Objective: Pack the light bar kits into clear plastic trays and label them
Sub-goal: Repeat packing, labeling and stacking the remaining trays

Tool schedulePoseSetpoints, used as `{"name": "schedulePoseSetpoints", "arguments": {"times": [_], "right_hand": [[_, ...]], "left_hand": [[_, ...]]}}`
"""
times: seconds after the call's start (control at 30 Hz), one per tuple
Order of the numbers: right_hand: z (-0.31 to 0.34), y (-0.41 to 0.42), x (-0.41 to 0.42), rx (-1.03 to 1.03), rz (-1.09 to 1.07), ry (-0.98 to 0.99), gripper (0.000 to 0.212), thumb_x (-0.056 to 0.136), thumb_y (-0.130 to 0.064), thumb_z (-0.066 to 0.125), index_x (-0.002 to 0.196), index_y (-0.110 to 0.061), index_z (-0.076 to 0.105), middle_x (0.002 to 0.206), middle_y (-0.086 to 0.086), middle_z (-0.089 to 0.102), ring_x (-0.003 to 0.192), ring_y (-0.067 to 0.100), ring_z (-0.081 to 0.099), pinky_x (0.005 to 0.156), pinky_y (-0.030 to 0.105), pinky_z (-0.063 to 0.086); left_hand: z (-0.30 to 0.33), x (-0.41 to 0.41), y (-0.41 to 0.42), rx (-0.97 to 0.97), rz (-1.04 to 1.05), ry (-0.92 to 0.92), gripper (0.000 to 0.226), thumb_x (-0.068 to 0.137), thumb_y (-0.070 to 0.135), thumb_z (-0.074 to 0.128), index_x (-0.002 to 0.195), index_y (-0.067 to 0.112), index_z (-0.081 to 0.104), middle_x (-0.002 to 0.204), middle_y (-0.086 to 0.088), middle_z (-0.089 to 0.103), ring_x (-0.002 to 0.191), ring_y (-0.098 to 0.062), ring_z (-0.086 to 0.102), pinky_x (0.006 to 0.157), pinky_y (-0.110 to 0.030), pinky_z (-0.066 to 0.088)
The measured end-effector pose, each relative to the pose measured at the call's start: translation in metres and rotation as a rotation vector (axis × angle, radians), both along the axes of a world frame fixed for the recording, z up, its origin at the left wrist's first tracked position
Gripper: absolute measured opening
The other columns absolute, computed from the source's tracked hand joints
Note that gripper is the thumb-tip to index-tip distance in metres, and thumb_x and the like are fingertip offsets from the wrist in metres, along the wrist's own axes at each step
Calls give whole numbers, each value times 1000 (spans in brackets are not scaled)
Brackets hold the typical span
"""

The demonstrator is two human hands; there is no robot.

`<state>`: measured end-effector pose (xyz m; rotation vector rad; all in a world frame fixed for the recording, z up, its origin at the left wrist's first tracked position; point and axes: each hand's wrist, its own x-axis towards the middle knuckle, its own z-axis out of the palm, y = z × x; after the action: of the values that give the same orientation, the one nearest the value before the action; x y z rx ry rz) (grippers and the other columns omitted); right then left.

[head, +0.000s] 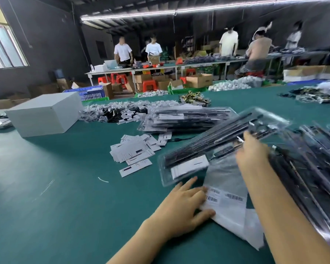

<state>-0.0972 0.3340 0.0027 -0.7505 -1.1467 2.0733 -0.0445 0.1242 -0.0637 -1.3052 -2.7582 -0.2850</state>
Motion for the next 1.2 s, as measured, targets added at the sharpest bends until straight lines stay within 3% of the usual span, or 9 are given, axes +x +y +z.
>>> {"name": "schedulePoseSetpoints", "arguments": {"times": [0.13,0.2,0.3,0.47,0.63,0.73,0.93,1.03,1.2], "right_hand": [[-13,-4,-7,-115,200,-309,41,86,-10,69,122,-3,50,102,10,58,68,21,54,61,31,50],[-19,-8,-10,-125,397,-366,29,87,-12,68,109,-6,51,100,20,59,67,32,62,51,40,54],[-23,-15,-14,-220,528,-328,19,94,-7,57,111,-4,51,105,27,60,67,41,65,38,37,53],[-20,-18,-34,-216,492,-228,24,94,-3,55,117,-3,51,125,25,55,97,44,61,35,28,50],[-4,-25,-62,-343,524,-200,13,100,-10,48,103,2,48,122,23,60,99,44,63,42,33,56],[0,-27,-80,-374,520,-241,16,99,-11,49,110,1,49,123,20,61,99,41,64,49,36,56],[-3,-23,-101,-363,487,-336,17,100,-11,48,89,2,49,118,16,63,102,39,65,42,38,53],[-15,-19,-105,-315,485,-333,12,100,-10,45,105,0,51,121,18,61,104,41,63,33,35,51],[-37,-10,-110,-218,444,-317,34,99,-4,45,133,-2,44,132,22,53,109,44,58,34,31,50]], "left_hand": [[-3,-2,-2,29,22,10,54,95,58,37,127,16,50,147,8,43,145,-18,22,113,-30,18],[-4,-3,-2,52,20,14,56,94,59,38,128,16,49,145,9,46,143,-15,25,112,-29,17],[-7,-5,-1,77,15,6,58,93,60,38,131,17,48,144,11,46,143,-14,25,113,-30,17],[-8,-8,-2,111,0,17,58,92,61,40,130,19,49,141,13,49,141,-12,27,111,-29,17],[-7,-11,-3,148,-7,-4,59,92,61,44,134,20,48,139,13,51,139,-11,30,110,-29,17],[-8,-12,-3,152,-4,-17,60,91,62,44,137,23,45,139,13,50,139,-10,29,111,-29,16],[-10,-16,-2,169,3,-36,60,90,63,44,136,24,45,137,15,51,138,-7,28,110,-29,16],[-11,-17,-3,167,6,-37,61,90,64,42,136,25,44,137,16,51,138,-7,27,111,-30,16],[-13,-19,-4,177,12,-37,66,89,67,40,142,28,40,137,15,50,137,-5,25,110,-26,13]]}}
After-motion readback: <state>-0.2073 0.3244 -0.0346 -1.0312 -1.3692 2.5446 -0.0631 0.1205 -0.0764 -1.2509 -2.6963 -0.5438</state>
